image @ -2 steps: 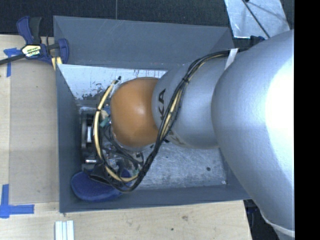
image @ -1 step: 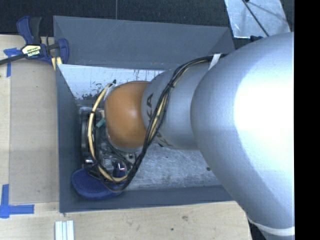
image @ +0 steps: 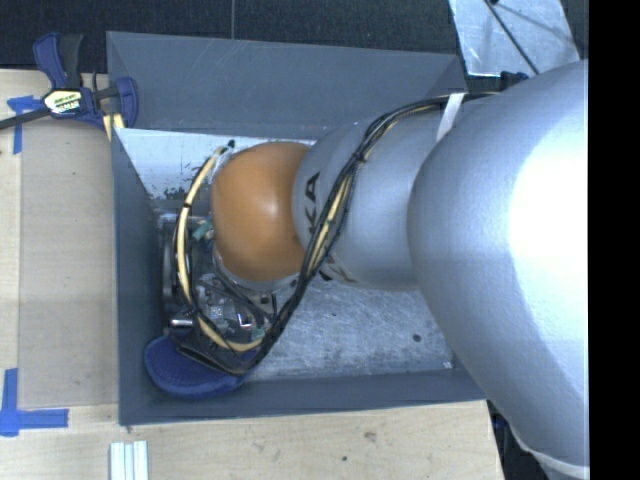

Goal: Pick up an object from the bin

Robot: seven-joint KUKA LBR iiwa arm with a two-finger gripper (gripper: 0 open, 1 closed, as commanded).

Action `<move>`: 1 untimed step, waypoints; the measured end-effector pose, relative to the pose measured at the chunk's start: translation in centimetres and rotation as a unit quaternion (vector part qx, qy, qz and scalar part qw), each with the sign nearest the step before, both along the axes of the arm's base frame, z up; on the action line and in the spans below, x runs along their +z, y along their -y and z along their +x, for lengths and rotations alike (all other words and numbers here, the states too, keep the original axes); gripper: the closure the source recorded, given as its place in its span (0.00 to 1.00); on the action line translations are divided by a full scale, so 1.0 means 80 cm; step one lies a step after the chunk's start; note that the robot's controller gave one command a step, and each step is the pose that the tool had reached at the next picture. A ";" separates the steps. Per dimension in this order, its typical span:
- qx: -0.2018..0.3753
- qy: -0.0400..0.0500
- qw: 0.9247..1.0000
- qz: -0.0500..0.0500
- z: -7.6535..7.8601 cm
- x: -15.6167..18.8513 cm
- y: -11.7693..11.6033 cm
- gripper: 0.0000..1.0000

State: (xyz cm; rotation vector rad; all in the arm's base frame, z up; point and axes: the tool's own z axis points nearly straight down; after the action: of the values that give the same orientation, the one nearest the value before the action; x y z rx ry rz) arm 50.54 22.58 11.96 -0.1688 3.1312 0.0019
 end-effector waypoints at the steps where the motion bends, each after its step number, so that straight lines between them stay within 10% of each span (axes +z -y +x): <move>1: 0.007 0.005 1.000 -0.002 0.000 -0.055 0.005 1.00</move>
Offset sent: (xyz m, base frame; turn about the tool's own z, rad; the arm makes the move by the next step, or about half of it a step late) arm -0.0075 0.0003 -0.0496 -0.0233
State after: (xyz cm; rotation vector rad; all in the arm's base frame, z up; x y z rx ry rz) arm 50.51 22.14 7.53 -0.1911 3.1205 -0.0066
